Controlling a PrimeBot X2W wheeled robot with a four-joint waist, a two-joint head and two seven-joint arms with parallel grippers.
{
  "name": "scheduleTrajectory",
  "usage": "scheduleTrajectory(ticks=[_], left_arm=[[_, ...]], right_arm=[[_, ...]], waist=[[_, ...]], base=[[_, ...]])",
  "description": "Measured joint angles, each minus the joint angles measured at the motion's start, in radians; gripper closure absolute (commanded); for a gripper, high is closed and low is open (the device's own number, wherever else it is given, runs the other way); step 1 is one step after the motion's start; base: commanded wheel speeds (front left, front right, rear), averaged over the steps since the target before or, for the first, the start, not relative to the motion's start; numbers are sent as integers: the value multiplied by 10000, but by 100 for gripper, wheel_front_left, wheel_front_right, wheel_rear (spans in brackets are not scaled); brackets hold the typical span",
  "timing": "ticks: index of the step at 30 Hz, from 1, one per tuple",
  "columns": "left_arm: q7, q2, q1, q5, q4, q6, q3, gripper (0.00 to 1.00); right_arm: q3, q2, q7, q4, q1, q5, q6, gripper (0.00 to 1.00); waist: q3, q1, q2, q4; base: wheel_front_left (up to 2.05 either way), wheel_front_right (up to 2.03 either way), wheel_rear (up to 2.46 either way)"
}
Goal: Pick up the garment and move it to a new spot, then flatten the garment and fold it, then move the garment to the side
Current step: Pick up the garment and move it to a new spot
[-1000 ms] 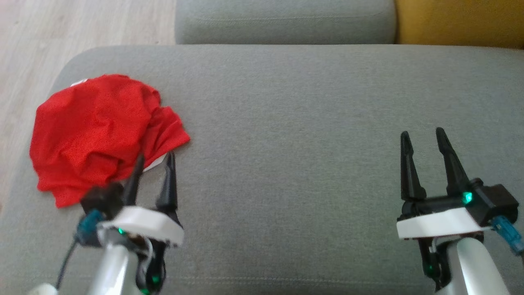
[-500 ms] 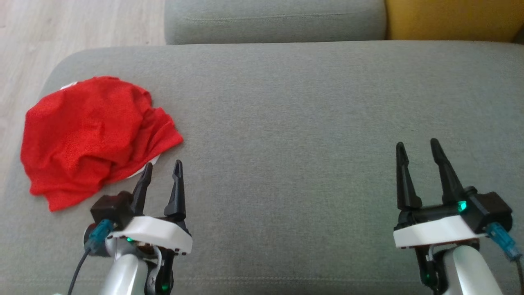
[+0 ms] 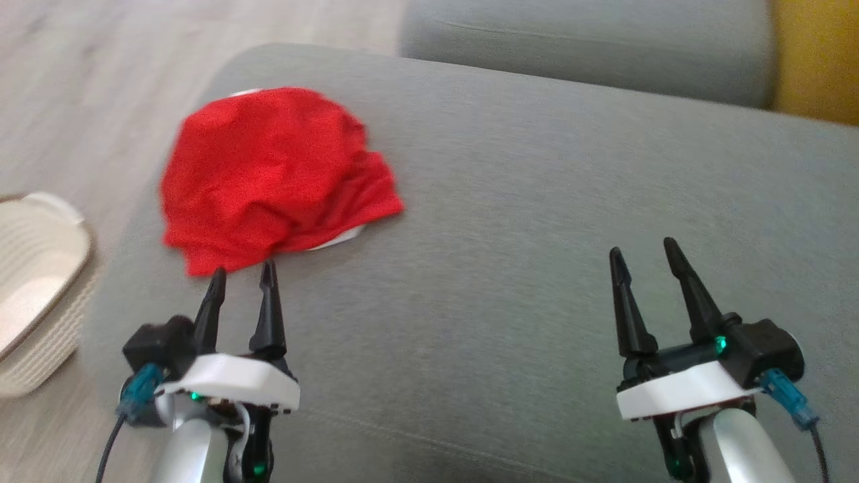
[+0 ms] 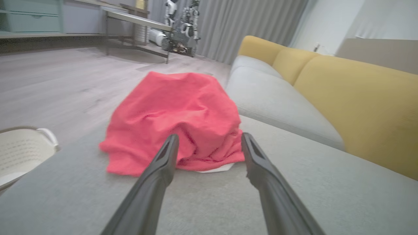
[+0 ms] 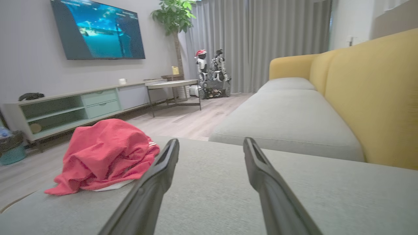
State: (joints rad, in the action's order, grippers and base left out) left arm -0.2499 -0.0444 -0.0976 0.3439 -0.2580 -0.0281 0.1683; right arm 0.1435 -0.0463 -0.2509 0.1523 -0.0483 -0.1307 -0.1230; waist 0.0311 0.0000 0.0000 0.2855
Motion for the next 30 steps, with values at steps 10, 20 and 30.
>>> scheduleTrajectory(ticks=[10, 20, 30], left_arm=[[-38, -10, 644, -81, 213, -2, -222, 0], [-40, -4, 668, -81, 374, -71, -729, 0], [69, -142, -1152, 8, -907, 263, -1373, 0]], right_arm=[[428, 2, 0, 128, 15, -117, 0, 0], [652, 0, 0, 167, 13, -113, 0, 0], [389, -10, 341, -399, -153, 782, 0, 0]], waist=[[-323, 0, 0, 1587], [-249, 0, 0, 1557], [935, 0, 0, 1043]], base=[[0, 0, 0], [0, 0, 0], [0, 0, 0]])
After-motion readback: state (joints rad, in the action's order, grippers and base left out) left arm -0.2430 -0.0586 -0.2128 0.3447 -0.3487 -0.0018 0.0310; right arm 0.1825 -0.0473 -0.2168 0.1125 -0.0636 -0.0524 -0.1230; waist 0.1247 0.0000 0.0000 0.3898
